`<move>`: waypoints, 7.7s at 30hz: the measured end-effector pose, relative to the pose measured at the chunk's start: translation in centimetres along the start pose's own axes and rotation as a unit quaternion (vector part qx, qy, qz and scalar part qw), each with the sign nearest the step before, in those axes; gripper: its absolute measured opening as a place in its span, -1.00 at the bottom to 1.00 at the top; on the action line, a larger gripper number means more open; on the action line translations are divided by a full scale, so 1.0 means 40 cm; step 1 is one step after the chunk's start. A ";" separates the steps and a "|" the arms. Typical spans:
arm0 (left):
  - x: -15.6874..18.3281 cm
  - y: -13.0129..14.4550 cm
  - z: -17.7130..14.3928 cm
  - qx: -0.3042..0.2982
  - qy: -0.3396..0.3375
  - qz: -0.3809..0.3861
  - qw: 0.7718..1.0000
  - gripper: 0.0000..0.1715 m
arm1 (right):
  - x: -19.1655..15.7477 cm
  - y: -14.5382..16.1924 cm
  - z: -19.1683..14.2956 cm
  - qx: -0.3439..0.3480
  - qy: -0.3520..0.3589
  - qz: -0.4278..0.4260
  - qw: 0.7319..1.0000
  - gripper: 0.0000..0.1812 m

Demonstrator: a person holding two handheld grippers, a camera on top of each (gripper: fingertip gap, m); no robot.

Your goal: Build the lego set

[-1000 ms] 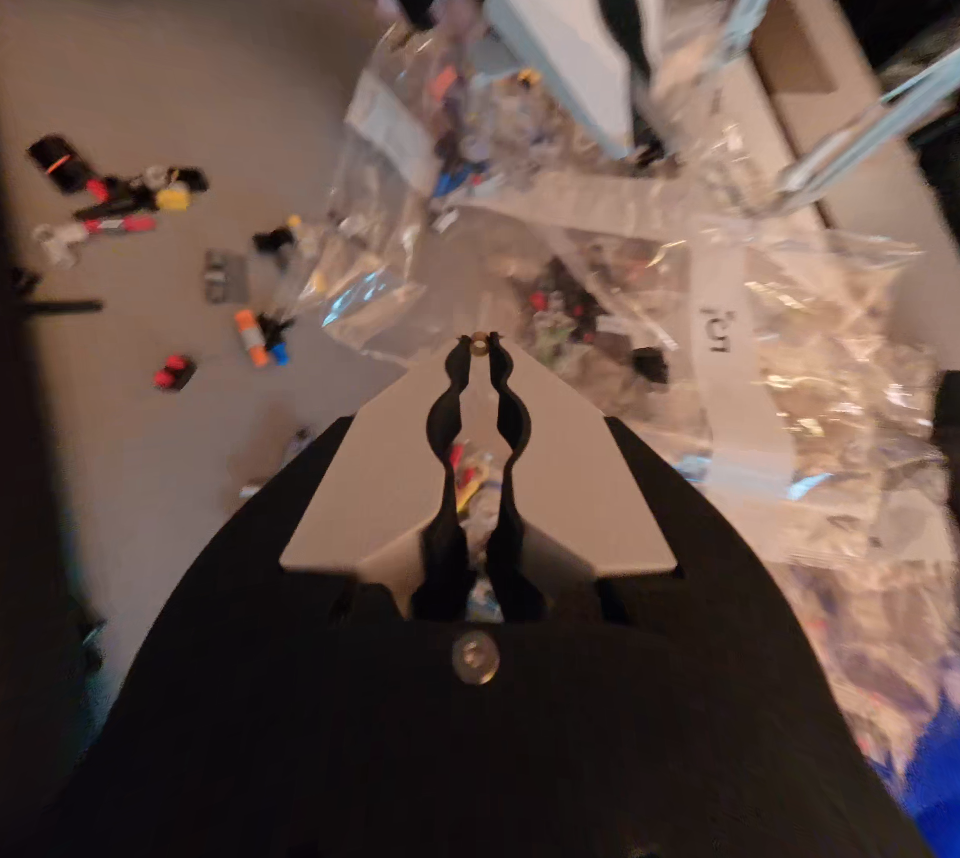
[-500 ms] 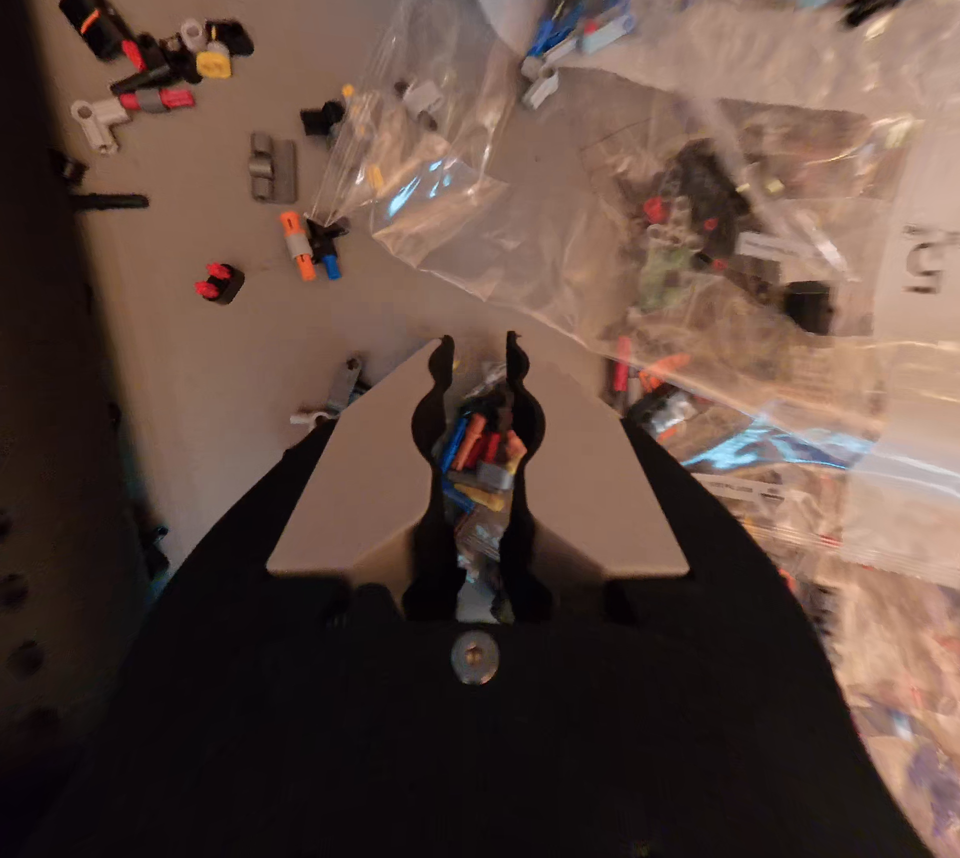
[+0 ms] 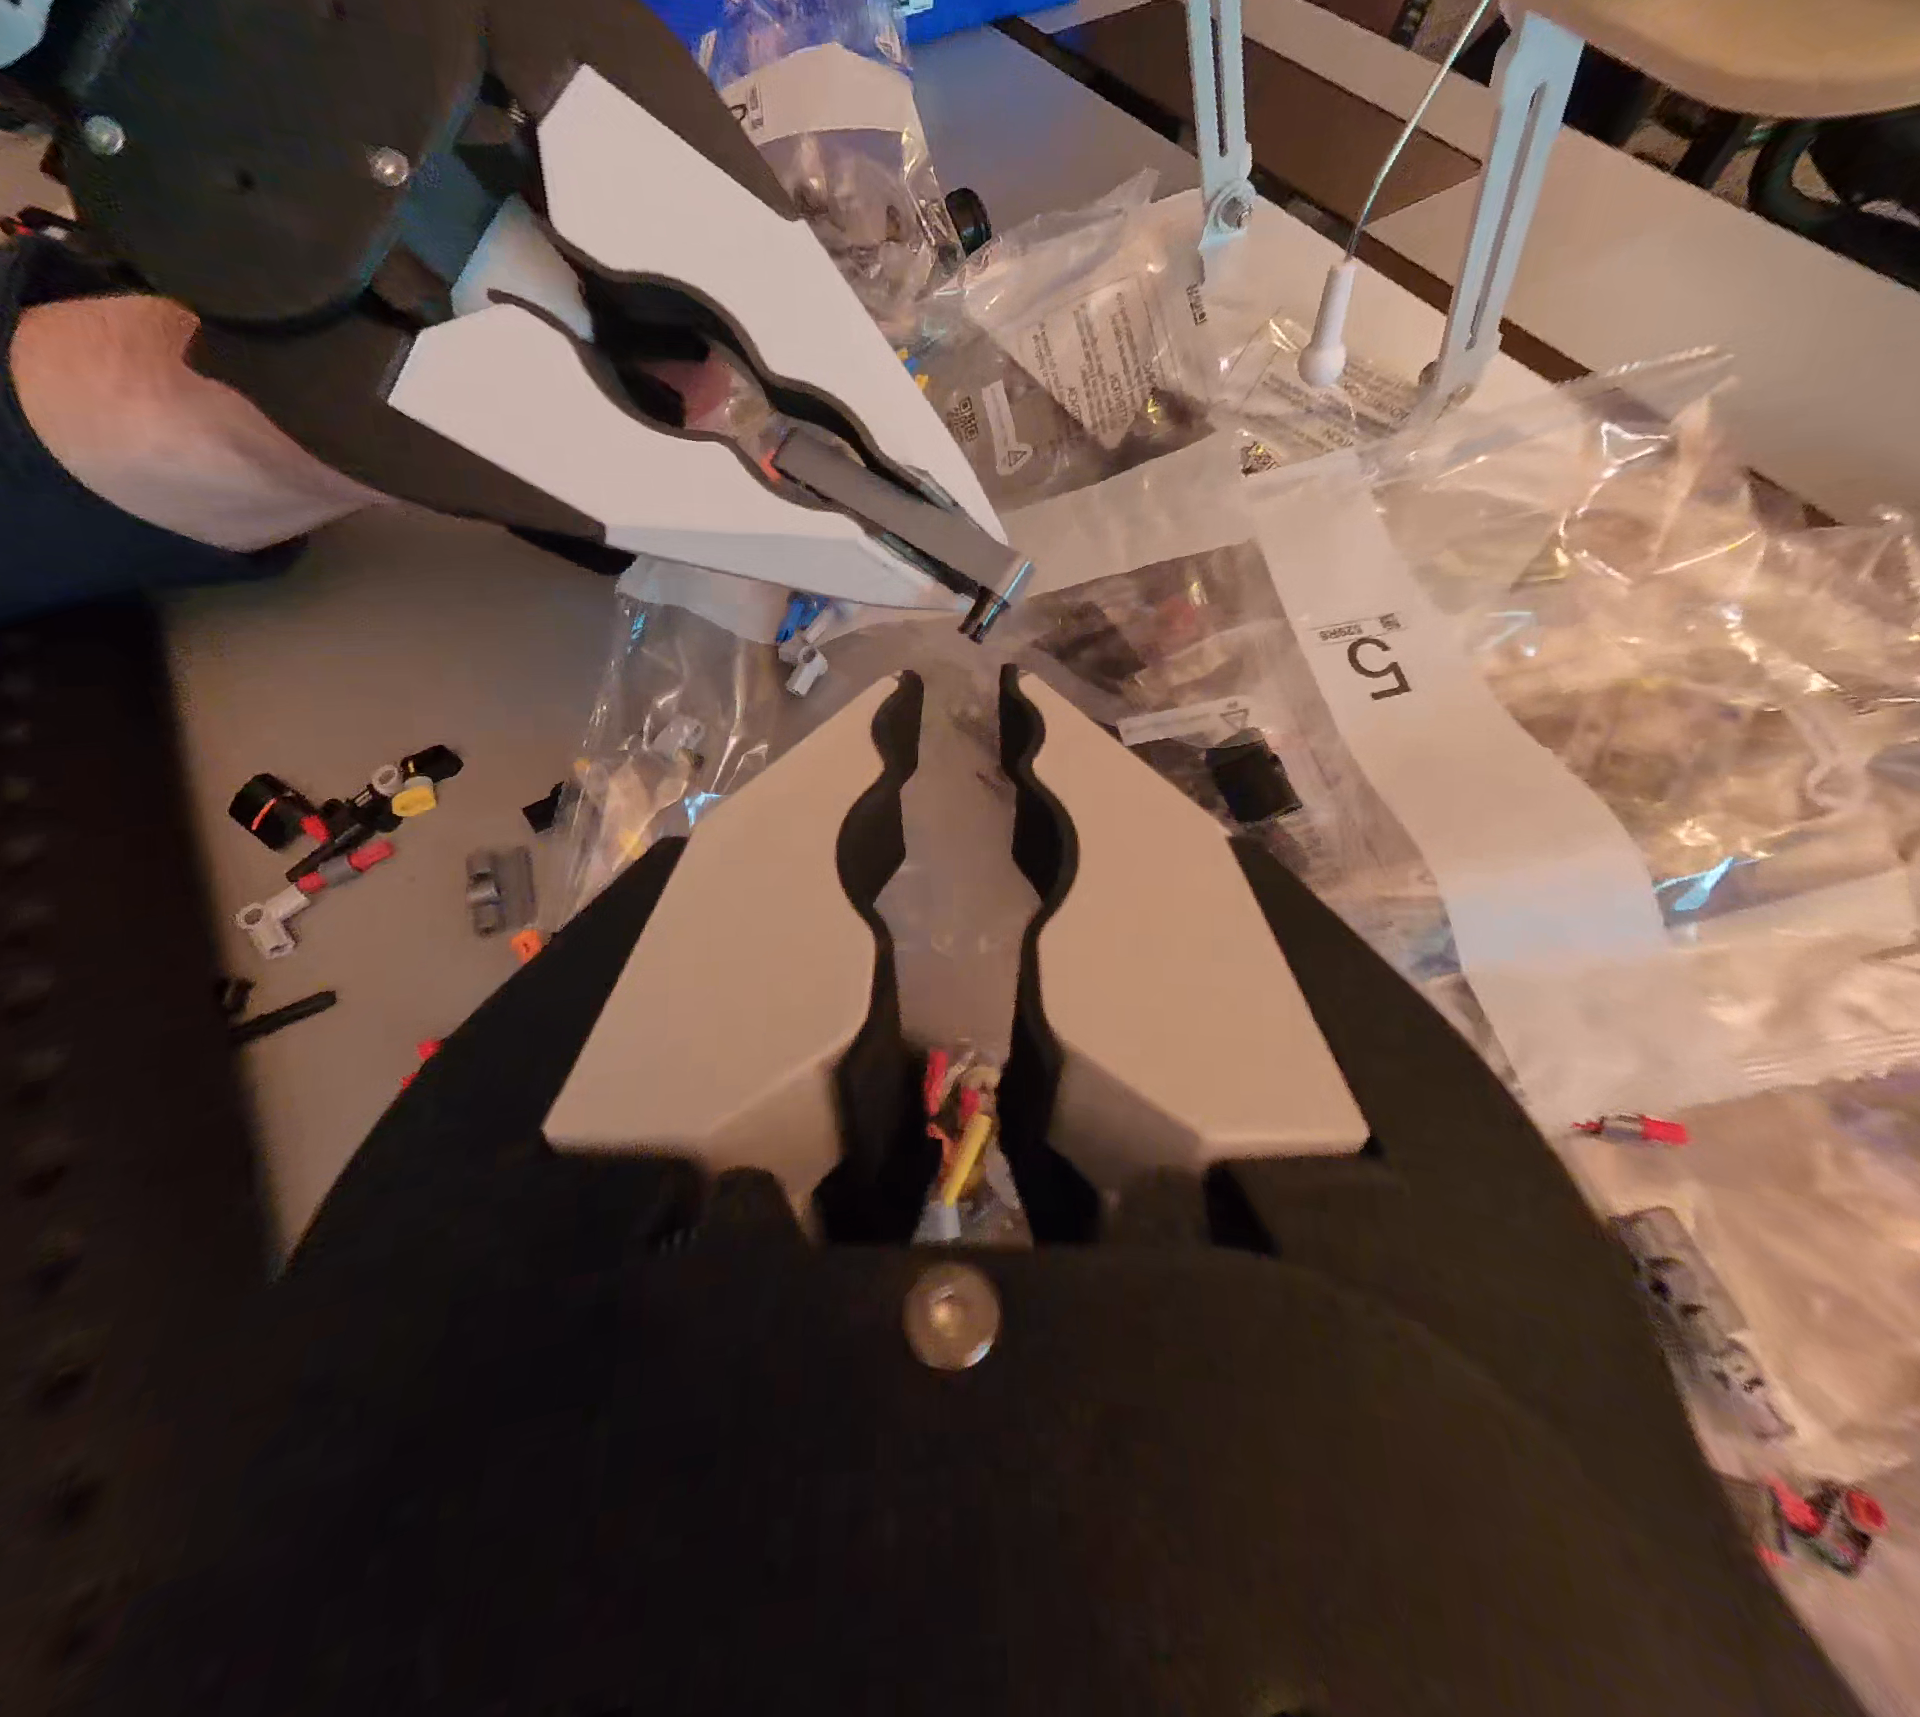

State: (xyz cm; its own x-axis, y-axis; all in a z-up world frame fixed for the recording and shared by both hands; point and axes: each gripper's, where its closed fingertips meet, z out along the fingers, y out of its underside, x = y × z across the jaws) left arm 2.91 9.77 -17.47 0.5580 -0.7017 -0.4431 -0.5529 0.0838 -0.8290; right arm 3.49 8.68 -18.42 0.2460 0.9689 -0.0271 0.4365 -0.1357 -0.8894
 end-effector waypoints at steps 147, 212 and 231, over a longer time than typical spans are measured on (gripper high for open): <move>-0.093 0.073 -0.041 0.014 0.026 -0.121 0.992 -0.65 | -0.126 0.201 -0.056 -0.176 -0.176 -0.074 0.966 -0.81; -0.064 0.093 -0.010 -0.014 0.038 -0.109 0.993 -0.65 | -0.171 0.304 -0.065 -0.260 -0.110 -0.105 0.953 -1.00; -0.041 0.084 -0.006 -0.013 0.058 -0.106 0.993 -0.65 | -0.152 0.238 -0.054 -0.215 -0.078 -0.112 0.967 -0.95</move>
State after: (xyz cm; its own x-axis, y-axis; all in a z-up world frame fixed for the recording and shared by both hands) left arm -0.01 11.05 -19.46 0.5890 -0.7784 -0.2171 -0.4474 -0.0904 -0.8898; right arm 8.02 1.04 -25.76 -0.0158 0.9988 0.0456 0.7909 0.0404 -0.6106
